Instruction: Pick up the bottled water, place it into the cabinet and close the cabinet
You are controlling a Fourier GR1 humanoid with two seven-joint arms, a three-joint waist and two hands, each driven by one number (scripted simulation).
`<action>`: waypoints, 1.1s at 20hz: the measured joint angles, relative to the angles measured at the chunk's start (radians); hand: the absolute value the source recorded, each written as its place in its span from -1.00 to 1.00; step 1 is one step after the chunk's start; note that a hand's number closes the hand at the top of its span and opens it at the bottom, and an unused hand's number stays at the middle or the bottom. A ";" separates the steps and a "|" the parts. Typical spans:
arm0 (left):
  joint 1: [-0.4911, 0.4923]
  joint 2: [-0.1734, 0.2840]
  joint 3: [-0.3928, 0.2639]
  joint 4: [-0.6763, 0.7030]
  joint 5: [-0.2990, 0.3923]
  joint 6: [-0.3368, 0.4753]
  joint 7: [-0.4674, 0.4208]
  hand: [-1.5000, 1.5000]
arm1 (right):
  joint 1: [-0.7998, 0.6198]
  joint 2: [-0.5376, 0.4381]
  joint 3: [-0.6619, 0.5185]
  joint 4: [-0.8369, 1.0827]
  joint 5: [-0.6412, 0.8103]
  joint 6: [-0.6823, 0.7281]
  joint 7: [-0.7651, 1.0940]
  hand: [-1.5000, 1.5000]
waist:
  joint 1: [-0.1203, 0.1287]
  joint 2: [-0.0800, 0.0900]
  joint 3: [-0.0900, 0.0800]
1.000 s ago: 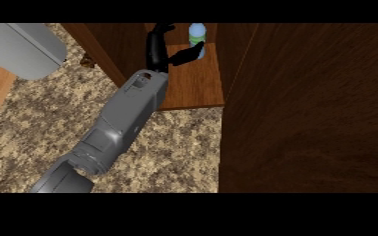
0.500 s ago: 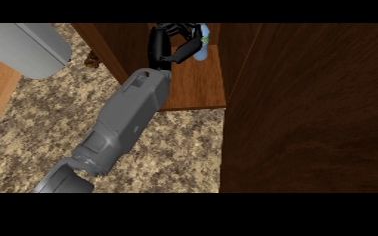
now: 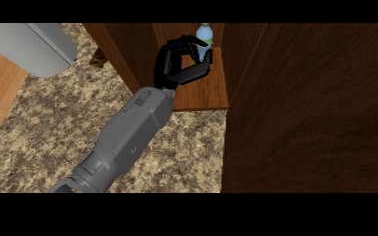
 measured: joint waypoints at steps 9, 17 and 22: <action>0.323 0.007 -0.232 -0.366 0.068 -0.055 0.060 -1.00 | 0.029 0.008 0.047 -0.001 0.016 -0.052 -0.001 -1.00 | 0.041 -0.013 0.000; 0.667 0.149 -0.308 -0.687 0.036 0.005 0.030 -1.00 | 0.044 -0.016 0.071 -0.005 0.033 -0.094 -0.016 -1.00 | 0.060 -0.013 0.000; 0.852 0.300 -0.299 -0.856 0.058 -0.059 -0.004 -1.00 | 0.023 -0.118 0.083 0.001 0.055 -0.035 -0.016 1.00 | 0.079 -0.013 -0.001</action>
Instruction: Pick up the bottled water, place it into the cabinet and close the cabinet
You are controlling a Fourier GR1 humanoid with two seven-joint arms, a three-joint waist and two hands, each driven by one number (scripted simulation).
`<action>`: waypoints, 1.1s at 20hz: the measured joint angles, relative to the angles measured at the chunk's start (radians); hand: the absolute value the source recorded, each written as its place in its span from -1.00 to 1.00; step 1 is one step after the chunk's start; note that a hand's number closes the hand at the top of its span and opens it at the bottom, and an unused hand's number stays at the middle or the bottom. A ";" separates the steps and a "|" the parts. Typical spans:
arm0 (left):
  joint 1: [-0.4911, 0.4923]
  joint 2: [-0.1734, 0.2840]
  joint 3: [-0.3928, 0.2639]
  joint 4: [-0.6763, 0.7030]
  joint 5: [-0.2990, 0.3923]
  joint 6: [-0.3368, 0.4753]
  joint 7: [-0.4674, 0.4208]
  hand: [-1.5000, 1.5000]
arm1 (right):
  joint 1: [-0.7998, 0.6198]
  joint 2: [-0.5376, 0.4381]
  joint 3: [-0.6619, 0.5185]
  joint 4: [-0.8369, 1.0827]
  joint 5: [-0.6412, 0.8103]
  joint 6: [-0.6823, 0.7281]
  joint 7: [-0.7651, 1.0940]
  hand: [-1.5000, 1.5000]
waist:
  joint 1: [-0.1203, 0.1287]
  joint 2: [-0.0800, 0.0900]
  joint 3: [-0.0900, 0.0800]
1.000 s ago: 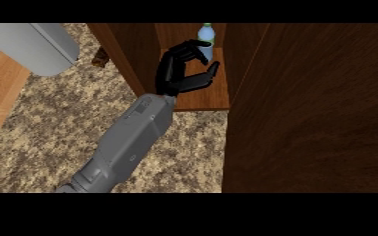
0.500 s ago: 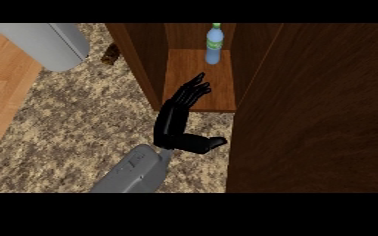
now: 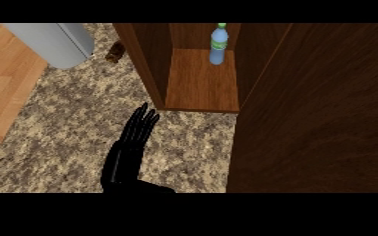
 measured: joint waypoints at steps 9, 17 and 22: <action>0.210 0.224 0.052 -0.172 0.024 -0.134 -0.081 -1.00 | -0.138 -0.152 0.025 -0.004 0.034 0.055 0.031 1.00 | 0.021 0.001 -0.004; 0.360 0.407 0.162 -0.235 0.087 -0.291 -0.163 -1.00 | -0.271 -0.140 0.130 -0.011 0.040 -0.003 0.156 1.00 | 0.036 0.012 -0.007; 0.408 0.484 0.210 -0.245 0.113 -0.380 -0.190 -1.00 | -0.388 -0.127 0.169 -0.014 0.033 -0.014 0.256 1.00 | 0.058 0.025 -0.008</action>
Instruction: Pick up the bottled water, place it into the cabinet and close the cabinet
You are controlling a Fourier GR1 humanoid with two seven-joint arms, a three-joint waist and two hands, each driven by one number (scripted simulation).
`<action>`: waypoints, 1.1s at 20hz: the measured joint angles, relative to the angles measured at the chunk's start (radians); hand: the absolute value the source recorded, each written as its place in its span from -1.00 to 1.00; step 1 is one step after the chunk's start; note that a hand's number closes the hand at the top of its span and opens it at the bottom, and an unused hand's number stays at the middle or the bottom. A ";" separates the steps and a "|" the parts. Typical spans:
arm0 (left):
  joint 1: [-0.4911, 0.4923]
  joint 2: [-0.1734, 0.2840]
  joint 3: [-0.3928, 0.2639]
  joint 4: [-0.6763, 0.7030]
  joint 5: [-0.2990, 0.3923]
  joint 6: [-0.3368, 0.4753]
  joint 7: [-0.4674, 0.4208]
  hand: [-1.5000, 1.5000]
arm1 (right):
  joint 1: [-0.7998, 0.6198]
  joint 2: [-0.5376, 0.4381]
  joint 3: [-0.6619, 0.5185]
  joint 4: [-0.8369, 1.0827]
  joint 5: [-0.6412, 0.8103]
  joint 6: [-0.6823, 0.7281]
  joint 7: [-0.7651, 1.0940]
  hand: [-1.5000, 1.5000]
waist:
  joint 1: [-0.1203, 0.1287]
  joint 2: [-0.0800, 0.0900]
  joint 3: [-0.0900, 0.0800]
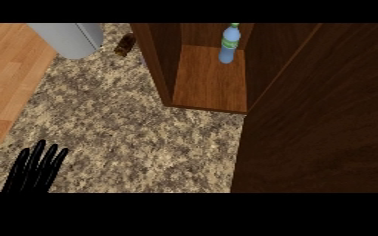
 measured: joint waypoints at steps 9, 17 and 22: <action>0.024 0.075 0.050 0.014 0.029 -0.098 -0.014 -1.00 | -0.281 0.018 0.021 0.013 -0.014 0.044 0.162 1.00 | 0.048 0.010 -0.004; 0.027 0.121 0.089 0.023 0.046 -0.140 -0.009 -1.00 | -0.435 0.077 0.050 0.031 -0.048 0.072 0.288 1.00 | 0.080 0.021 -0.009; 0.020 0.136 0.108 0.018 0.062 -0.154 0.002 -1.00 | -0.472 0.106 0.056 0.039 -0.073 0.095 0.340 1.00 | 0.085 0.029 -0.009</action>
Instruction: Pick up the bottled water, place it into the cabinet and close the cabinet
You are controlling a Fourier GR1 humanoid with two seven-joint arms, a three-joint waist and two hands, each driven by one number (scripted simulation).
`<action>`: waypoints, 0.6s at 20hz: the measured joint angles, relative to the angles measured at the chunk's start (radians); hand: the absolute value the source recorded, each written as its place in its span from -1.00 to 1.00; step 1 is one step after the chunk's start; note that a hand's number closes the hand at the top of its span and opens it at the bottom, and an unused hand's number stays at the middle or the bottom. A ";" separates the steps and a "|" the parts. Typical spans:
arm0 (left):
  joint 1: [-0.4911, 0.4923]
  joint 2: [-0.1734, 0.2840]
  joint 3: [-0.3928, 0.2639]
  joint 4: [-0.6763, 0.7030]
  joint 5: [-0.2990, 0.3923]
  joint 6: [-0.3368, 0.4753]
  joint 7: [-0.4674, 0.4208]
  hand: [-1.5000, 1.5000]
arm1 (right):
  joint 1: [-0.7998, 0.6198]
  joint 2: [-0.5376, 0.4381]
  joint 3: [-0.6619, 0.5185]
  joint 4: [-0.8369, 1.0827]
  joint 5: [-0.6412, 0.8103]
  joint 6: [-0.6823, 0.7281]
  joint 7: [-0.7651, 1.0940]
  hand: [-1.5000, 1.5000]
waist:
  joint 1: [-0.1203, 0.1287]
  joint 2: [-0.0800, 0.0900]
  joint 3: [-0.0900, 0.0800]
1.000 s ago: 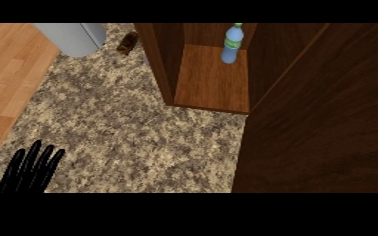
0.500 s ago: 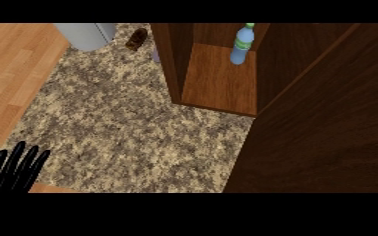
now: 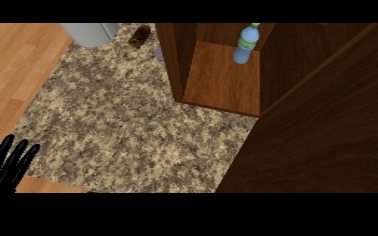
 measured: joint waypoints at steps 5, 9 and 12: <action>-0.001 0.012 0.015 -0.005 0.007 -0.009 0.006 -1.00 | -0.021 0.056 -0.004 0.032 -0.065 0.000 0.050 1.00 | 0.012 0.006 0.000; -0.010 0.017 0.030 0.003 0.017 -0.015 0.012 -1.00 | -0.063 0.124 0.003 0.082 -0.153 0.003 0.104 1.00 | 0.012 0.012 0.002; -0.009 0.024 0.039 0.008 0.024 -0.024 0.017 -1.00 | -0.098 0.168 -0.006 0.131 -0.233 0.017 0.140 1.00 | 0.015 0.015 0.004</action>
